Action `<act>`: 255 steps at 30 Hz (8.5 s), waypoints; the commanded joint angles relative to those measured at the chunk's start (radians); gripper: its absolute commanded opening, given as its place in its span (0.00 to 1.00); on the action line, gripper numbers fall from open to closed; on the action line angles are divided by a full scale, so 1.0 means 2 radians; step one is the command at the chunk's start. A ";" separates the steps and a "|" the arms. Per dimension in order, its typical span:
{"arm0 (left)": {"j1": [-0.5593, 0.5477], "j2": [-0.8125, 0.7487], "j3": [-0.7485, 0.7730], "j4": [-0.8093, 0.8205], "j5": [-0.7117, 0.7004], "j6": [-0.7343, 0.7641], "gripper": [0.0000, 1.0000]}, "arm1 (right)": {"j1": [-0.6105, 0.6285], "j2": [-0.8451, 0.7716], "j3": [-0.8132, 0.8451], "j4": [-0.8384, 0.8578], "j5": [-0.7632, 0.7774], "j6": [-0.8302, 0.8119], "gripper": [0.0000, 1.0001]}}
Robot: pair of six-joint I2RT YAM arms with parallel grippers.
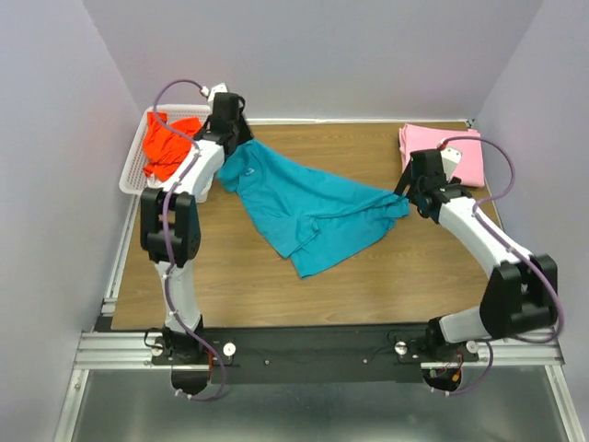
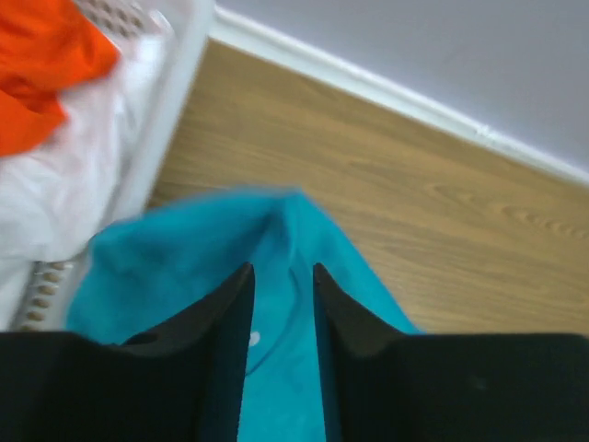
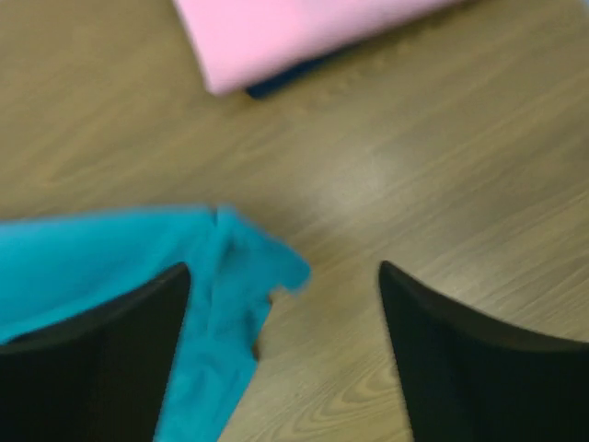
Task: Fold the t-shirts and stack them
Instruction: Flatten the tshirt out
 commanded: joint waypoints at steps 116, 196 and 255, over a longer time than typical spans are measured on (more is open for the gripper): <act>-0.169 -0.326 -0.422 0.043 0.021 -0.078 0.00 | -0.100 0.003 -0.114 -0.016 -0.133 0.052 1.00; -0.066 -0.449 -0.216 0.052 0.037 0.013 0.00 | -0.132 -0.118 0.055 0.031 -0.278 0.051 0.01; -0.010 -0.376 -0.291 0.194 0.137 0.093 0.00 | -0.133 0.056 0.167 0.070 -0.374 -0.133 0.02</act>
